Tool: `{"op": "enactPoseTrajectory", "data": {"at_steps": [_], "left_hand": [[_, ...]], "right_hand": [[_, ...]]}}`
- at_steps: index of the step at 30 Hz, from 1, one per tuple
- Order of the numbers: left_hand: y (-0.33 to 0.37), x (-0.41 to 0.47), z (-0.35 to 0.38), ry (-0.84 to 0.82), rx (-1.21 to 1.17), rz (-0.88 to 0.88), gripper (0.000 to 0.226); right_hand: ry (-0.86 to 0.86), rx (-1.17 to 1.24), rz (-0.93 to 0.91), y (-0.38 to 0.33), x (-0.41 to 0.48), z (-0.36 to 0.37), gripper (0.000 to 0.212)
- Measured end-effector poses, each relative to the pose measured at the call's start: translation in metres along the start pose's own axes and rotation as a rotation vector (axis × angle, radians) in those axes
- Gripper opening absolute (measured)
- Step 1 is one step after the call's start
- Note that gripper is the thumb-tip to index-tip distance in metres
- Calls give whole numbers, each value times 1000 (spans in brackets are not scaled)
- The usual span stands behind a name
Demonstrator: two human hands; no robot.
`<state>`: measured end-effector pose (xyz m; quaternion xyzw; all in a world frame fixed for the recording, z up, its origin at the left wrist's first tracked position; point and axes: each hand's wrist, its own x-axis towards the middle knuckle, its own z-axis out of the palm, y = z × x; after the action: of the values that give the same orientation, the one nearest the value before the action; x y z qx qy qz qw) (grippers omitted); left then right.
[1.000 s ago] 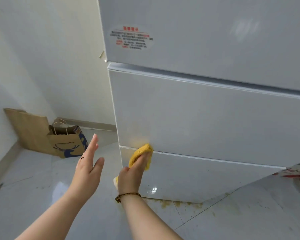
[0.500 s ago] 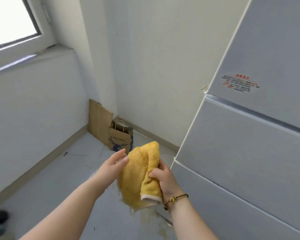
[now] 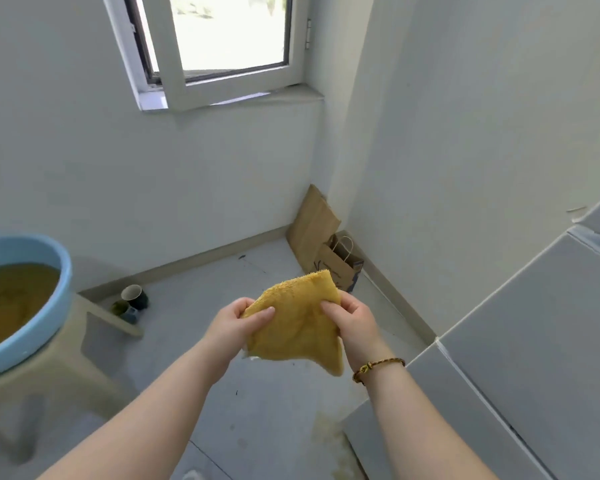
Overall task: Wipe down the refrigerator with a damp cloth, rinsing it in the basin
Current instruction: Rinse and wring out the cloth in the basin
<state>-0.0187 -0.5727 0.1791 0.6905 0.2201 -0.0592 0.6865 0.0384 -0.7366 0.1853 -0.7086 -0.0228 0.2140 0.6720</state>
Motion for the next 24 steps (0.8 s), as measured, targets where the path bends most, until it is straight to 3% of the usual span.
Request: {"op": "enactPoseTrajectory", "data": {"at_steps": [3, 8, 11, 16, 24], "left_hand": [[-6, -12, -33, 81, -36, 28, 38], [-11, -20, -105, 232, -134, 36, 22], [-17, -21, -168, 291, -221, 41, 33], [-32, -18, -278, 475, -185, 58, 13], [-74, 9, -436, 721, -319, -36, 30]], "right_hand": [[-72, -82, -47, -8, 7, 33, 18], [-211, -129, -70, -22, 23, 109, 18], [-283, -121, -61, -28, 37, 172, 19], [-380, -158, -20, -25, 65, 291, 20], [-475, -196, 90, 10, 116, 461, 25]]}}
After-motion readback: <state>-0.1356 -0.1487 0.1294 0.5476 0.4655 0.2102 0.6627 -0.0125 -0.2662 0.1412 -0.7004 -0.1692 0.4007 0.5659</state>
